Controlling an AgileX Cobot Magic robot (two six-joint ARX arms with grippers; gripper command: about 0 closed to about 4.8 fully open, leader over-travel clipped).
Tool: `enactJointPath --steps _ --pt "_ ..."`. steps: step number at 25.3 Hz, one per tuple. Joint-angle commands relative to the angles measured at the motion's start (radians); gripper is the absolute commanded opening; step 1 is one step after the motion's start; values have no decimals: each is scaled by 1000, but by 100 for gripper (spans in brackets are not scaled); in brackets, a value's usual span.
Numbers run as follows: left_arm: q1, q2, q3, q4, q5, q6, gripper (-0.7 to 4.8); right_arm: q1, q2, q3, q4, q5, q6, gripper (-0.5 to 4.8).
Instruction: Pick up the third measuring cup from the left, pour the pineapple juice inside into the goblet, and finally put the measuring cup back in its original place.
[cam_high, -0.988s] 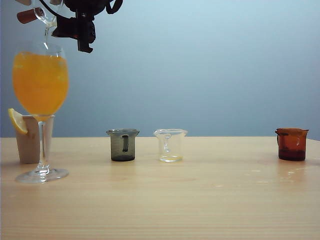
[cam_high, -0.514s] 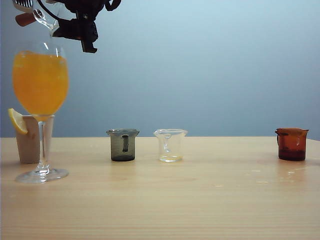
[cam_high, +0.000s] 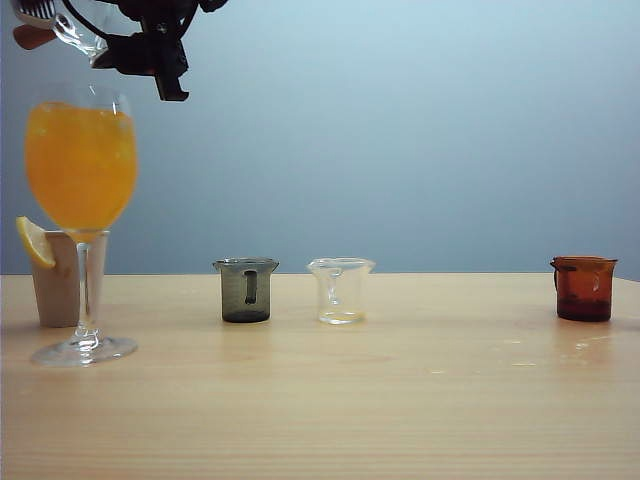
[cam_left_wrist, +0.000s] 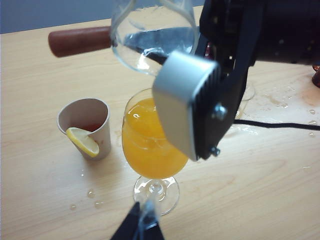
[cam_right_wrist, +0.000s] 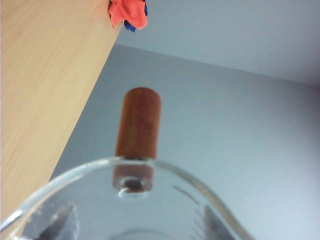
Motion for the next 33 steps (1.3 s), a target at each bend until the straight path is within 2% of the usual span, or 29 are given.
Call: enactJointPath --steps 1,6,9,12,16,18,19,20,23,28,32,33 --pt "0 0 3 6 -1 1 -4 -1 -9 4 21 2 -6 135" --pt "0 0 3 6 -1 1 -4 -1 -9 4 20 3 21 135" --pt "0 0 3 6 -1 1 -4 -1 -9 4 21 5 135 135" --pt "0 0 3 6 -1 1 -4 -4 -9 4 20 89 377 135" --pt "0 0 3 6 -1 1 -4 -14 -10 4 21 145 718 135" --pt "0 0 3 6 -1 1 -4 -26 -11 4 19 161 928 135" --pt "0 0 3 6 -1 1 -4 -44 -11 4 4 160 1136 135" --pt "0 0 3 6 -1 1 -4 -61 -11 3 -18 150 1280 135" --pt "0 0 3 6 -1 1 -4 -97 -11 3 -66 161 1482 136" --pt "0 0 3 6 -1 1 -4 -161 -26 -19 -145 156 1626 137" --pt "0 0 3 6 -1 1 -4 -220 -106 -151 -63 158 1661 136" --pt "0 0 3 6 -1 1 -4 -249 -157 -245 19 158 1681 136"
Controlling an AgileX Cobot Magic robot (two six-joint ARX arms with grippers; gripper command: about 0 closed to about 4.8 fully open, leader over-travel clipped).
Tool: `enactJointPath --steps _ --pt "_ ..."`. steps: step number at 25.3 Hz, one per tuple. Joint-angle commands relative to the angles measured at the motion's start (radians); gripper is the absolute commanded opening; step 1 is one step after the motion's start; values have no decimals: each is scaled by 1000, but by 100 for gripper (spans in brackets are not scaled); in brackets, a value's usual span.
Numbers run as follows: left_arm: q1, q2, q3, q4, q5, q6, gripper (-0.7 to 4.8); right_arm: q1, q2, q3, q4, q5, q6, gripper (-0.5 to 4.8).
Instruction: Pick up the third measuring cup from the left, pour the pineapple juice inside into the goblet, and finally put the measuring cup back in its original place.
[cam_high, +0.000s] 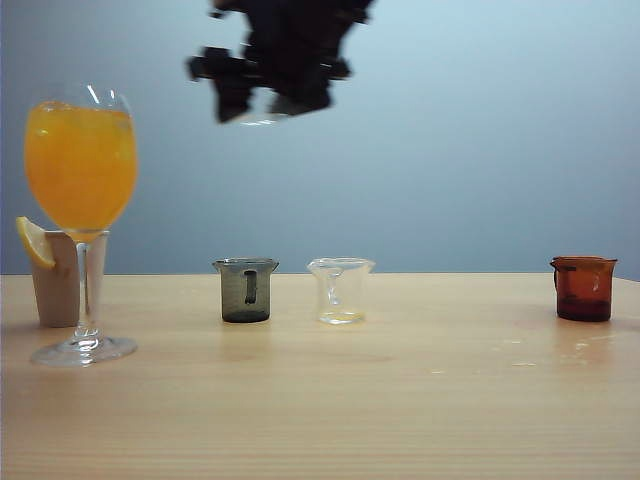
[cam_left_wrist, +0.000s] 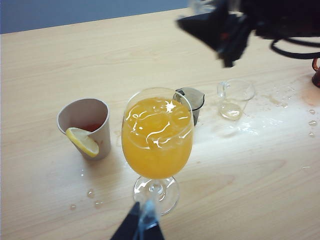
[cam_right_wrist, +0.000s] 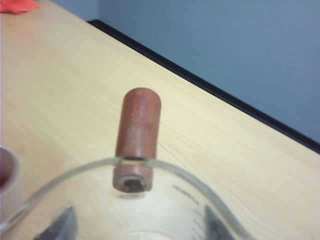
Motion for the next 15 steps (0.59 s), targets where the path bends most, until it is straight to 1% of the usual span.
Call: enactJointPath --steps 1,2,8,9,10,11,14,15 --pt "0 0 3 6 -1 1 -4 -72 -146 -230 241 18 53 136" --pt "0 0 3 6 -1 1 -4 -85 -171 -277 277 33 58 136" --pt "0 0 3 6 -1 1 -4 -137 -297 -594 513 193 71 136" --pt "0 0 3 6 -1 1 -4 -140 -302 -633 545 209 90 136" --pt "0 0 3 6 -1 1 -4 -149 -303 -701 605 237 143 136" --pt "0 0 3 6 -1 1 -4 -156 -298 -738 630 246 183 136" --pt "0 0 3 6 -1 1 -4 -170 -269 -813 681 264 260 136" --pt "0 0 3 6 -1 1 -4 -182 -235 -842 725 271 293 136"
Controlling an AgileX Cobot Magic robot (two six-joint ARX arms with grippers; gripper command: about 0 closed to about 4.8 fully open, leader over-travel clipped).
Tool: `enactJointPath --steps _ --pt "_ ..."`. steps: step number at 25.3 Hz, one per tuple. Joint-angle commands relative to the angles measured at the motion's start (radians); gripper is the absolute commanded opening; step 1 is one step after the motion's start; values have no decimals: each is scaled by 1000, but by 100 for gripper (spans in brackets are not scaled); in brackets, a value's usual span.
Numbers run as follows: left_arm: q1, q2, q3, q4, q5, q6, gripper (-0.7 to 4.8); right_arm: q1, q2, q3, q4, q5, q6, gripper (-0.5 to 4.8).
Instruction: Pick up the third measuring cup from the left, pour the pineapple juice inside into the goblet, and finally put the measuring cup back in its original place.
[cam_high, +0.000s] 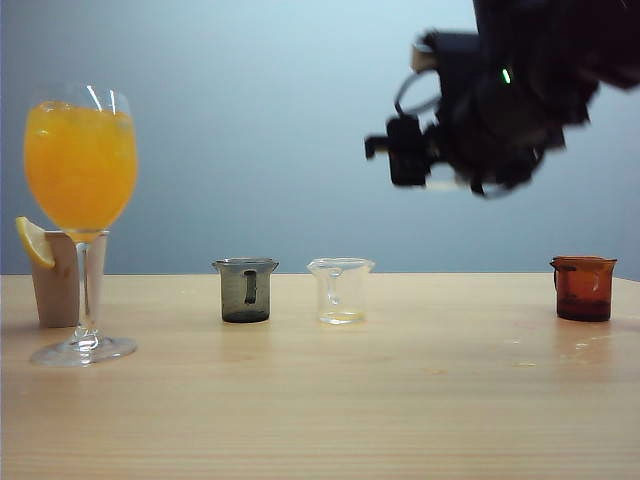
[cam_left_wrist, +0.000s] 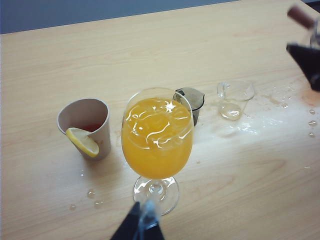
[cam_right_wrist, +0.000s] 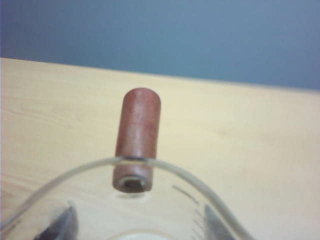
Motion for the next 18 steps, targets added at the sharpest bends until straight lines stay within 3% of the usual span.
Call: enactJointPath --steps 1,10,18 --pt "0 0 3 6 -1 1 -4 -21 70 -56 131 26 100 136" --pt "0 0 3 6 -1 1 -4 -96 425 -51 578 23 100 136" --pt "0 0 3 6 -1 1 -4 -123 509 48 519 -25 48 137"
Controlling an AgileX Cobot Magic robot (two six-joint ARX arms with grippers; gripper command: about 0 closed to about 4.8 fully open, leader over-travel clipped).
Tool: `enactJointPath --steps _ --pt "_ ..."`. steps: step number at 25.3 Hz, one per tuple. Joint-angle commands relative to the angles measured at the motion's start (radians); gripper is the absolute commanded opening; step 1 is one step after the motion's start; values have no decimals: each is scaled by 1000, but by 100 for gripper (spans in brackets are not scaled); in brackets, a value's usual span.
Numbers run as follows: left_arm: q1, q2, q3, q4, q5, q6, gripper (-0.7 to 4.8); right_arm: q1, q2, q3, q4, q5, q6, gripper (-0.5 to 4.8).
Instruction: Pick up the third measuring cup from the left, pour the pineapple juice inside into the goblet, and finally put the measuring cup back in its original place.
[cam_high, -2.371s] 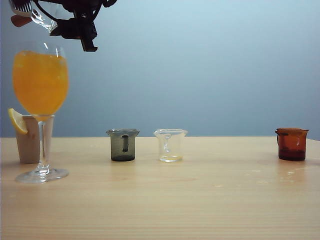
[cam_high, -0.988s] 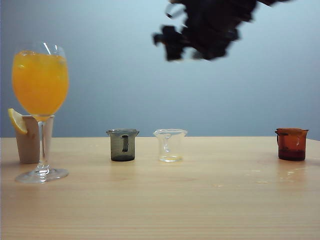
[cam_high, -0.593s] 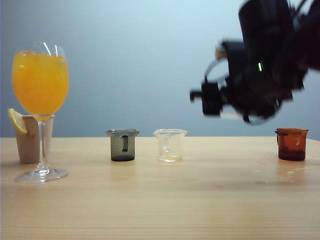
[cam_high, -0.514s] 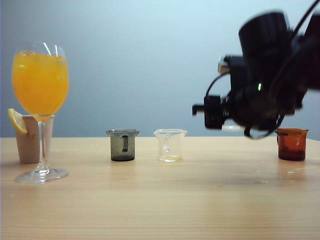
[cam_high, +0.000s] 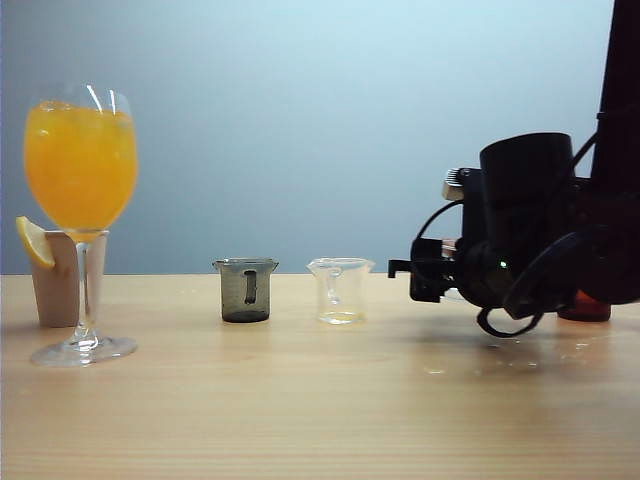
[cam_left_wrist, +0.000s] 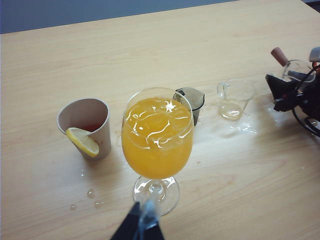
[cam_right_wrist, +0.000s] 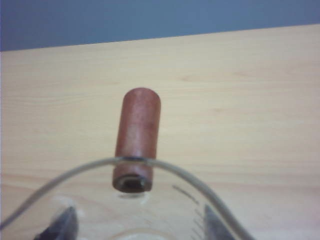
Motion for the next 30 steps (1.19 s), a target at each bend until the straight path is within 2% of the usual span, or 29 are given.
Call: enactJointPath --steps 1,8,30 --pt "0 0 3 6 -1 1 -4 -7 -3 32 -32 -43 -53 136" --pt "0 0 3 6 -3 1 -4 -16 9 67 -138 -88 -70 137" --pt "0 0 3 6 -3 1 -4 -30 65 89 -130 -112 -43 136"
